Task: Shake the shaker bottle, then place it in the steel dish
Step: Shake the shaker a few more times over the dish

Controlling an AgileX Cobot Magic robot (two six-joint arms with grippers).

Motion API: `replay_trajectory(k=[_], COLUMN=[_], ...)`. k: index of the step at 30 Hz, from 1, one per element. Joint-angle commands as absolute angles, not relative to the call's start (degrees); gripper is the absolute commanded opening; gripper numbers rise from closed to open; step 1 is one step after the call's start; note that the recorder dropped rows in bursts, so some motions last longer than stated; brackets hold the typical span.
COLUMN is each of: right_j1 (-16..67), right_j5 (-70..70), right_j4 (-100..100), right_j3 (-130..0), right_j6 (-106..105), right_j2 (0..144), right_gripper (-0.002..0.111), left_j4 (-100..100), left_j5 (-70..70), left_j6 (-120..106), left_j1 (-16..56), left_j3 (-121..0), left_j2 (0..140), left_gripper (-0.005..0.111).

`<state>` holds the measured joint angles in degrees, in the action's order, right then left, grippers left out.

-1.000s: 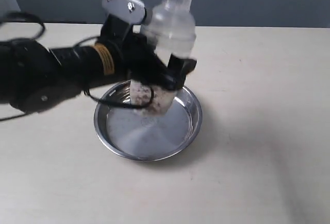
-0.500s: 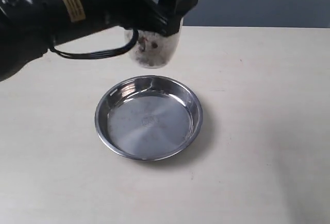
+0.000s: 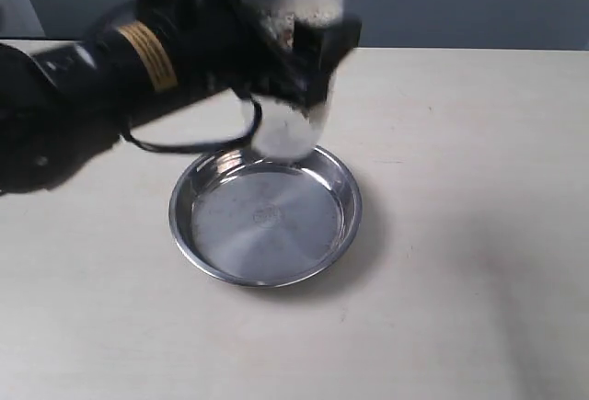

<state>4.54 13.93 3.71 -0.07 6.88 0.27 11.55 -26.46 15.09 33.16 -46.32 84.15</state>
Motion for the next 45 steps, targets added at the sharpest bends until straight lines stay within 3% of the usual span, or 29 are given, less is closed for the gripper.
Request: replay_trajectory(k=[1,3,7,10,12,14,16,18,20,22,24,28,33,35,38,40,45], right_j1=[4.65,4.65,4.65,4.65,4.65,4.65,4.65,4.65,4.65,4.65,4.65,4.65,4.65,4.65,4.65,4.65,4.65], right_j5=[13.08,13.08,13.20,13.20,13.20,13.20,13.20,13.08,13.08,13.19,13.19,13.19,13.31,13.20,13.20,13.20,13.20], right_j4=[3.56,3.56,3.56,3.56,3.56,3.56,3.56,3.56,3.56,3.56,3.56,3.56,3.56,3.56,3.56,3.56,3.56], right_j3=[0.00,0.00,0.00,0.00,0.00,0.00,0.00,0.00,0.00,0.00,0.00,0.00,0.00,0.00,0.00,0.00,0.00], right_j6=[6.68,6.68,6.68,6.68,6.68,6.68,6.68,6.68,6.68,6.68,6.68,6.68,6.68,6.68,6.68,6.68,6.68], right_j2=[0.00,0.00,0.00,0.00,0.00,0.00,0.00,0.00,0.00,0.00,0.00,0.00,0.00,0.00,0.00,0.00,0.00], right_gripper=[-0.001,-0.001,-0.001,-0.001,-0.001,-0.001,-0.001,-0.001,-0.001,-0.001,-0.001,-0.001,-0.001,-0.001,-0.001,-0.001,-0.001], left_j4=[11.50,13.02,11.79,11.14,12.72,12.87,12.48,9.96,14.22,13.73,13.33,15.11,15.00,14.59,16.02,16.46,14.69], left_j5=[-33.80,-34.03,-14.92,-23.01,-28.68,-22.98,-18.02,-19.42,-26.35,-21.99,-17.86,-27.38,-19.61,-25.59,-32.45,-27.57,-25.11], left_j6=[15.01,11.22,15.63,18.22,18.06,15.73,16.01,17.66,17.37,16.21,18.30,15.72,19.57,23.82,22.25,19.05,19.33], left_j1=[32.68,32.68,33.05,33.20,33.20,33.20,33.20,32.71,33.05,32.91,33.25,32.71,33.32,33.19,32.42,31.89,30.85], left_j3=[-47.78,-52.89,-51.82,-44.85,-48.77,-51.77,-47.15,-45.38,-49.67,-51.91,-46.95,-50.77,-46.74,-41.85,-44.96,-48.62,-43.68], left_j2=[82.55,79.12,83.11,88.64,82.01,79.26,86.15,89.53,81.47,78.82,85.52,81.71,87.03,92.10,85.71,81.23,90.08], left_gripper=[0.000,0.000,0.000,0.000,0.000,0.000,0.000,0.000,0.000,0.000,0.000,0.000,0.000,0.000,0.000,0.000,0.000])
